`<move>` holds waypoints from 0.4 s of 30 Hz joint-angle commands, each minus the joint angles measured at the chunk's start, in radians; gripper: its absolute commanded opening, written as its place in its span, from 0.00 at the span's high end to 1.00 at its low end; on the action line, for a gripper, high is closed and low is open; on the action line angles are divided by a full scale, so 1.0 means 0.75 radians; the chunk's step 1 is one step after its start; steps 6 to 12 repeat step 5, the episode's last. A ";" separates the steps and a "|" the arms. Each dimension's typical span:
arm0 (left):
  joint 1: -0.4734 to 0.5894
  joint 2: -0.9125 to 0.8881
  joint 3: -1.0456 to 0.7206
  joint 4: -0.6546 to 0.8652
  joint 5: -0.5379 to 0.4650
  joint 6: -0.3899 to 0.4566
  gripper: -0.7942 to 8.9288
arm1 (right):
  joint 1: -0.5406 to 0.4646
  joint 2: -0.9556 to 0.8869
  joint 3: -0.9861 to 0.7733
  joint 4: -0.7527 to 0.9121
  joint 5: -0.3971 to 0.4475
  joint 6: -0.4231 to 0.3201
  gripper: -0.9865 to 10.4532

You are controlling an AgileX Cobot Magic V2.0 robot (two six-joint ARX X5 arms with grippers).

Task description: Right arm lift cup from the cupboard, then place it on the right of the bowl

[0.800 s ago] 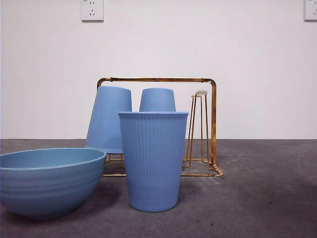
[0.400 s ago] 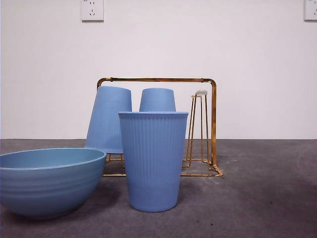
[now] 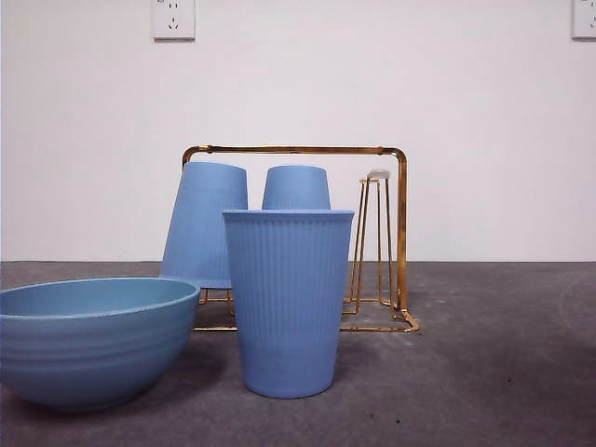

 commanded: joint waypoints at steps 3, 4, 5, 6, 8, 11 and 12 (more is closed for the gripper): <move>0.002 -0.001 -0.024 0.023 0.001 0.000 0.91 | 0.005 -0.002 -0.006 0.014 0.005 0.014 0.90; 0.002 -0.001 -0.024 0.023 0.001 0.000 0.91 | 0.005 -0.002 -0.006 0.014 0.005 0.014 0.90; 0.002 -0.001 -0.024 0.023 0.001 0.000 0.91 | 0.004 -0.002 -0.006 0.014 0.005 0.014 0.90; 0.002 -0.001 -0.024 0.023 0.001 0.000 0.91 | 0.004 -0.002 -0.006 0.014 0.005 0.014 0.90; 0.002 -0.001 -0.024 0.023 0.001 0.000 0.91 | 0.004 -0.002 -0.006 0.014 0.005 0.014 0.90; 0.002 -0.001 -0.024 0.023 0.001 0.000 0.91 | 0.004 -0.002 -0.006 0.014 0.005 0.014 0.90; 0.002 -0.001 -0.024 0.023 0.001 0.000 0.91 | 0.004 -0.002 -0.006 0.014 0.005 0.014 0.90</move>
